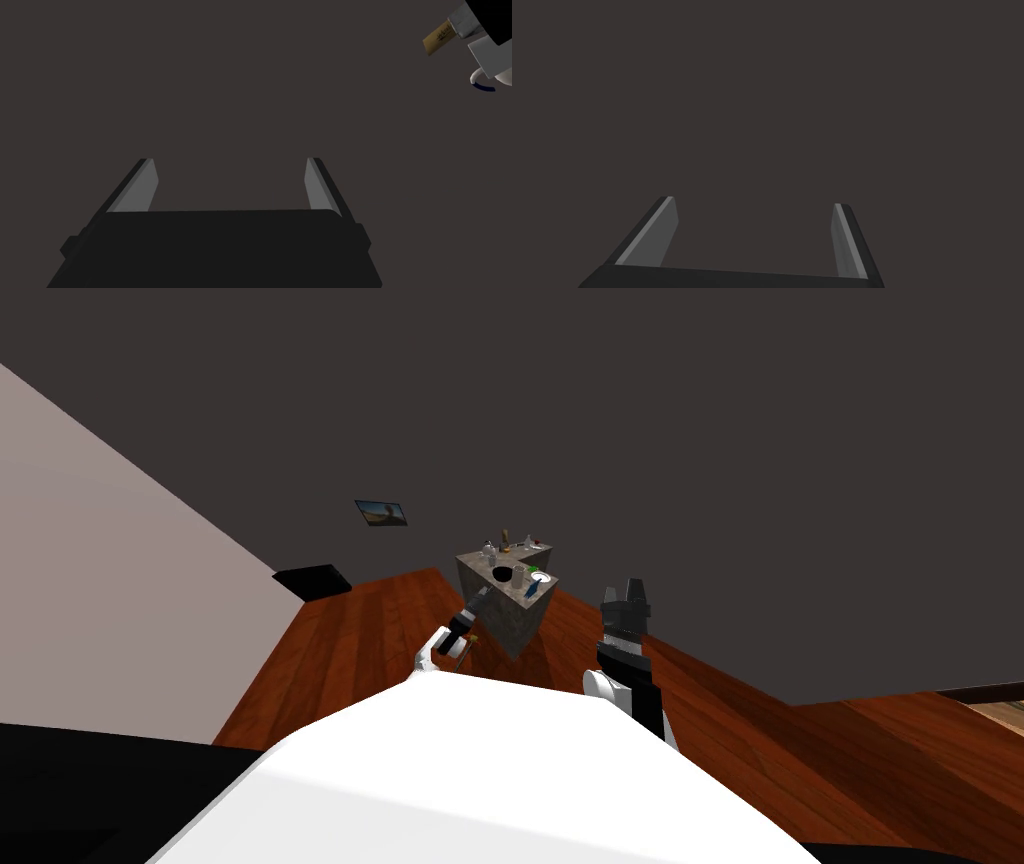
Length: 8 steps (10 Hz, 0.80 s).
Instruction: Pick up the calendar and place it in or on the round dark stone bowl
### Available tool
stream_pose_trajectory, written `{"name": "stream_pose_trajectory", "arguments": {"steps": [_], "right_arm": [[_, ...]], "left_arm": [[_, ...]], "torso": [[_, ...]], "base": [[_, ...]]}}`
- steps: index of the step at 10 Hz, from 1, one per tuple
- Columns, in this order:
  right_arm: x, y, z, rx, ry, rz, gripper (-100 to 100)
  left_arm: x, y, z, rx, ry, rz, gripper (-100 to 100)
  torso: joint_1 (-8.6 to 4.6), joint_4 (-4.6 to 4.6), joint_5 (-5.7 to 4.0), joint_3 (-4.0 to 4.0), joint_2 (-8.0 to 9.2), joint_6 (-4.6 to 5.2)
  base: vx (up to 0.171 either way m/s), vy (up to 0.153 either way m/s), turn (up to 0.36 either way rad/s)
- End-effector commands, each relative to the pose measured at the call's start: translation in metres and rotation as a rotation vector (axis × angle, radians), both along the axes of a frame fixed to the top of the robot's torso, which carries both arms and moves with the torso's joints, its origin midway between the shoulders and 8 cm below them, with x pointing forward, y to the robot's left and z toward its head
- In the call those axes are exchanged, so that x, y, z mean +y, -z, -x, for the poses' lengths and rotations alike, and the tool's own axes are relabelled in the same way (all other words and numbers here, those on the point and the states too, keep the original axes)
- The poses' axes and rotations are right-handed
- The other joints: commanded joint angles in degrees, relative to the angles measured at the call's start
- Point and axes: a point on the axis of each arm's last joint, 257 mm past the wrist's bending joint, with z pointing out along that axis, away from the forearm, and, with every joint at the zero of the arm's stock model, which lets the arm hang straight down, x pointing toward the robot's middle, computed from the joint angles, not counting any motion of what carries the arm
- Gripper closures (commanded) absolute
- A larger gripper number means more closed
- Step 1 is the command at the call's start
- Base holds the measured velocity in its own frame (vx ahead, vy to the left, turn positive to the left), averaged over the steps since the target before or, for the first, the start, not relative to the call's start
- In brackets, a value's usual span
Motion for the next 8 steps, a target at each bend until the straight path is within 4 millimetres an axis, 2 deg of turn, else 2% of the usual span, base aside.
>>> {"name": "stream_pose_trajectory", "arguments": {"steps": [1, 8], "right_arm": [[0.000, 0.000, 0.000, 0.000, 0.000, 0.000, 0], [0.000, 0.000, 0.000, 0.000, 0.000, 0.000, 0]], "left_arm": [[-0.004, 0.013, -0.009, 0.013, -0.006, -0.052, -100], [-0.012, 0.071, -0.046, 0.073, -0.045, -0.287, -100]], "torso": [[0.00, 0.00, 0.00, 0.00, 0.00, 0.00], [-0.08, -0.01, -0.02, -0.03, -0.06, -0.02]], "base": [[-0.067, 0.041, -0.117], [-0.051, 0.035, -0.116]]}}
